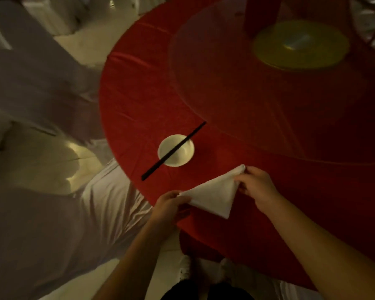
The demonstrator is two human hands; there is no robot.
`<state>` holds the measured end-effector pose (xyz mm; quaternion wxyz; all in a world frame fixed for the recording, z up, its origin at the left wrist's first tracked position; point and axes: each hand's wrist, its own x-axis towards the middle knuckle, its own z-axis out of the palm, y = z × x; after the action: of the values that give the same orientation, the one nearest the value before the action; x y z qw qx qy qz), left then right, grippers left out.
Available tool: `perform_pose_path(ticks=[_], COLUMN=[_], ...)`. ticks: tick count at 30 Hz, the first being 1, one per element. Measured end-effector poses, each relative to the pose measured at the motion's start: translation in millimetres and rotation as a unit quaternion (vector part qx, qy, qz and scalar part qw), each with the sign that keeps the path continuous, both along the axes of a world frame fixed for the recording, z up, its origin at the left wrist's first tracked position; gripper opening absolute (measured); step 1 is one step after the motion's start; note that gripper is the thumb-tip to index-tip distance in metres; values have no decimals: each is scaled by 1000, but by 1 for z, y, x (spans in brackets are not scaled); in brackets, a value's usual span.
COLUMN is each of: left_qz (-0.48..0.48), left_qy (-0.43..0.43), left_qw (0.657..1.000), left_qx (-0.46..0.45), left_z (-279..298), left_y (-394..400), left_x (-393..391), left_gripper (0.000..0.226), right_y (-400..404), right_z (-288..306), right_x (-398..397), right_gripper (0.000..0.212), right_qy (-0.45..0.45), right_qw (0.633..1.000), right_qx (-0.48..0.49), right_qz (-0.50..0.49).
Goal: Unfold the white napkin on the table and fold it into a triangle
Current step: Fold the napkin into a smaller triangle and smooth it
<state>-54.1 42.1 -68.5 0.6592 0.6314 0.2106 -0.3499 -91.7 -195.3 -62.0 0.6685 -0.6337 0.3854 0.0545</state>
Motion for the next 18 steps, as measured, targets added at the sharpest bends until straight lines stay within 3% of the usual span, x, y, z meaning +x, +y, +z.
perform_pose_path(ticks=[7,14,18], left_qz=[43,-98,-147], left_qy=[-43,-138,-209], left_qw=[997,973,941], left_qx=[56,158,220], left_z=[-10,-17,-22], left_y=[15,9,7], left_x=[6,7,5], left_gripper=[7,12,23], right_y=[21,20,24], right_z=[-7,-9,-15], right_x=[77,96,89], right_gripper=[23,17,22], right_qy=[26,83,88], right_qw=[984,950,932], right_qx=[-144,-272,-335], right_qz=[102,131,107])
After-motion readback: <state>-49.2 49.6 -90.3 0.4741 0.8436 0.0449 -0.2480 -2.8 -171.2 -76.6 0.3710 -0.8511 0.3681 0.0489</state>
